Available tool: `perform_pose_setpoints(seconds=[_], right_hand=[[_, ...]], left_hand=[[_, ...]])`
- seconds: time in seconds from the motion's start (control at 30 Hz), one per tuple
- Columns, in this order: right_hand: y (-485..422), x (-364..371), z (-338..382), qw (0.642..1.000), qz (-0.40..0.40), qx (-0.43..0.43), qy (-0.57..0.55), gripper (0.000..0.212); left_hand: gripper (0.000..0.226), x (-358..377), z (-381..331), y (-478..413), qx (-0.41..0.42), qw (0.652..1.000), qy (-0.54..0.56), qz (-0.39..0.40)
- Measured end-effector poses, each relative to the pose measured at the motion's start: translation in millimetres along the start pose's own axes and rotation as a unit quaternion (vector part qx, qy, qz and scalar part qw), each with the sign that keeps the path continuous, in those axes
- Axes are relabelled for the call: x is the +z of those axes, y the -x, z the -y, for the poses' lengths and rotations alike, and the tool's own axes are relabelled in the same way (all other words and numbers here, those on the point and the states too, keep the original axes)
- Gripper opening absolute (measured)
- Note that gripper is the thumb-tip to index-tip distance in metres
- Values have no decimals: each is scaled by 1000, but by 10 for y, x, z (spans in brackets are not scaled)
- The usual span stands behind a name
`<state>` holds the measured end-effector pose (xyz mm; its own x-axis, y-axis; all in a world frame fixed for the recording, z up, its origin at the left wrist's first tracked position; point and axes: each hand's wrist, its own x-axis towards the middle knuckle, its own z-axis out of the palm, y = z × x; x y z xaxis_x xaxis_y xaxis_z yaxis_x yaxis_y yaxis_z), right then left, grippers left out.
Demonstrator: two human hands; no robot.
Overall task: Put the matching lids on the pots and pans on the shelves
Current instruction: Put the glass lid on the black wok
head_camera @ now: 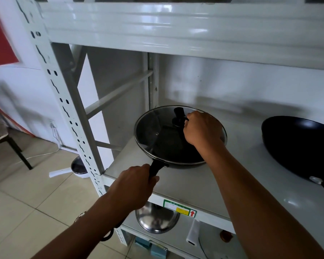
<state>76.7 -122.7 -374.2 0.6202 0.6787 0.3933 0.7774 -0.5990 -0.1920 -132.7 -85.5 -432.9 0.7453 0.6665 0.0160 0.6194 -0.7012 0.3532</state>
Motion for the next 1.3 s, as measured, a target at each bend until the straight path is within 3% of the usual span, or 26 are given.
perform_pose_setpoints(seconds=[0.27,0.43,0.57,0.73,0.8,0.9,1.0,1.1,1.3], right_hand=[[34,-38,-92,997,71,-10,-40,41],[177,-158,-164,990,117,34,-65,74],[365,-269,-423,981,158,76,-85,100],[637,-475,-764,985,137,89,-60,95],[1064,-905,-1710,990,71,120,-25,87],[1077,-1036,-1823,997,5,69,-34,67],[1358,-1267,-2475,996,12,90,-17,59],[1652,-1448,-3424,994,15,110,12,66],[2106,-1634,-4561,984,43,167,34,70]], left_hand=[[38,-81,-83,-14,-20,998,-25,53],[42,-218,-232,15,3,997,-75,-8],[42,-305,-617,112,79,989,-93,-85],[37,-345,-1241,-89,171,976,-46,-129],[38,1,-2348,67,217,966,-30,-139],[40,43,-2501,-50,218,962,34,-160],[48,410,-3092,-13,212,968,49,-125],[58,851,-3857,99,208,975,41,-63],[57,1371,-4506,65,187,980,-35,-63]])
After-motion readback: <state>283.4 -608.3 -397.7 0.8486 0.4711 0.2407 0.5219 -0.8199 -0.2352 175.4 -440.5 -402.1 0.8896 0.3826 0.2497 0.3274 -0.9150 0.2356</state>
